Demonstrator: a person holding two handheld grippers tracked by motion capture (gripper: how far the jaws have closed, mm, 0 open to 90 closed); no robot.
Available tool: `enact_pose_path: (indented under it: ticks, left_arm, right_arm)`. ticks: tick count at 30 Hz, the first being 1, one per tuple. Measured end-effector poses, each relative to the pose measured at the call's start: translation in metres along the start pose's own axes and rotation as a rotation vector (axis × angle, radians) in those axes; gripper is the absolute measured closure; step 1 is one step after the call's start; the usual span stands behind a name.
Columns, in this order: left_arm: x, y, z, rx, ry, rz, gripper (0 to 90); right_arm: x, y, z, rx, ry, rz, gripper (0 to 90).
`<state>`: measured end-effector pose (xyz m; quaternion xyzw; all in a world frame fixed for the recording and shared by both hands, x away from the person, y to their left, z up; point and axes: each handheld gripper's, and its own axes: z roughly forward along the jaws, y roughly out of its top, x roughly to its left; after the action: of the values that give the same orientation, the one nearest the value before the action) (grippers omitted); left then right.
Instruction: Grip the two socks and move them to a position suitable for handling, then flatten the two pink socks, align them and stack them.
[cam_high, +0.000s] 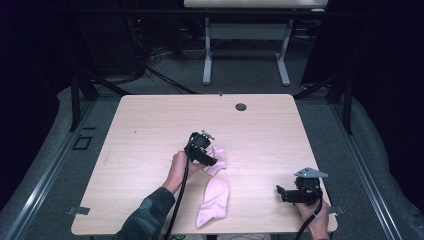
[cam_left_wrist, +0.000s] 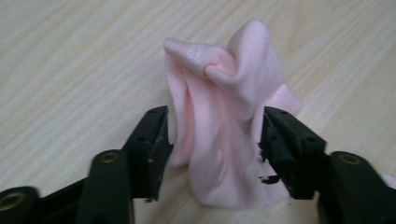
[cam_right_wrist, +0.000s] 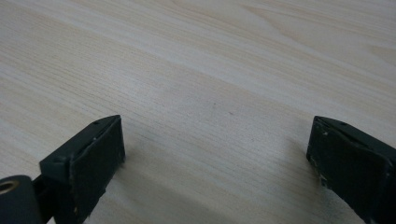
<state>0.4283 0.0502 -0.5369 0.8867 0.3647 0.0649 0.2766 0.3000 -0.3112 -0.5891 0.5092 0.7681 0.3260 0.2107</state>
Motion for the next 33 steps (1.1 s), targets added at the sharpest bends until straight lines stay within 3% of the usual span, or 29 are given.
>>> enact_pose_path:
  ticks: [1,2,4,6,8,9,11,12,14,15,16,19,28,29,33]
  left_arm:
    - [-0.001,-0.003,-0.011,-0.013,0.008,0.01,28.8]
    - [-0.001,-0.003,-0.011,-0.013,0.008,0.01,24.8]
    - [-0.001,-0.007,-0.02,-0.024,0.02,0.019,21.4]
    - [0.001,-0.015,-0.033,-0.053,0.023,0.018,15.4]
    - [0.001,-0.019,-0.037,-0.062,0.028,0.018,12.3]
    - [0.003,-0.025,-0.045,-0.063,0.03,0.017,8.5]
    - [0.003,-0.028,-0.047,-0.069,0.031,0.015,3.3]
    - [0.003,-0.033,-0.052,-0.081,0.032,0.015,2.5]
    - [0.002,-0.036,-0.055,-0.09,0.041,0.008,1.1]
    - [0.0,-0.039,-0.056,-0.101,0.039,0.003,1.1]
    - [-0.002,-0.045,-0.059,-0.104,0.039,0.009,0.3]
    - [-0.005,-0.051,-0.061,-0.109,0.026,0.012,0.2]
    - [-0.016,-0.06,-0.056,-0.087,-0.015,0.031,0.3]
    - [-0.019,-0.059,-0.054,-0.084,-0.039,0.034,2.2]
    - [-0.026,-0.057,-0.048,-0.065,-0.06,0.058,9.0]
  right_arm:
    - [0.0,0.0,0.0,0.005,-0.009,0.005,2.4]
    - [0.0,0.0,0.0,0.005,-0.009,0.005,2.4]
    - [0.0,0.002,0.0,0.023,0.015,0.008,0.0]
    - [0.003,0.003,-0.005,0.018,0.062,0.046,0.0]
    - [0.008,0.004,-0.008,0.012,0.064,0.05,0.0]
    - [0.021,0.009,-0.016,0.003,0.096,0.042,0.0]
    - [0.028,0.012,-0.02,-0.004,0.108,0.027,0.0]
    - [0.042,0.019,-0.028,0.001,0.135,0.001,0.0]
    - [0.055,0.025,-0.033,-0.001,0.152,-0.012,0.0]
    - [0.055,0.025,-0.033,-0.001,0.152,-0.012,0.0]
    - [0.069,0.03,-0.037,-0.001,0.177,-0.029,0.0]
    - [0.087,0.035,-0.039,0.026,0.196,-0.06,0.0]
    - [0.112,0.034,-0.039,0.064,0.263,-0.038,0.0]
    - [0.117,0.032,-0.038,0.073,0.283,-0.033,0.0]
    - [0.124,0.031,-0.038,0.085,0.302,-0.033,1.1]
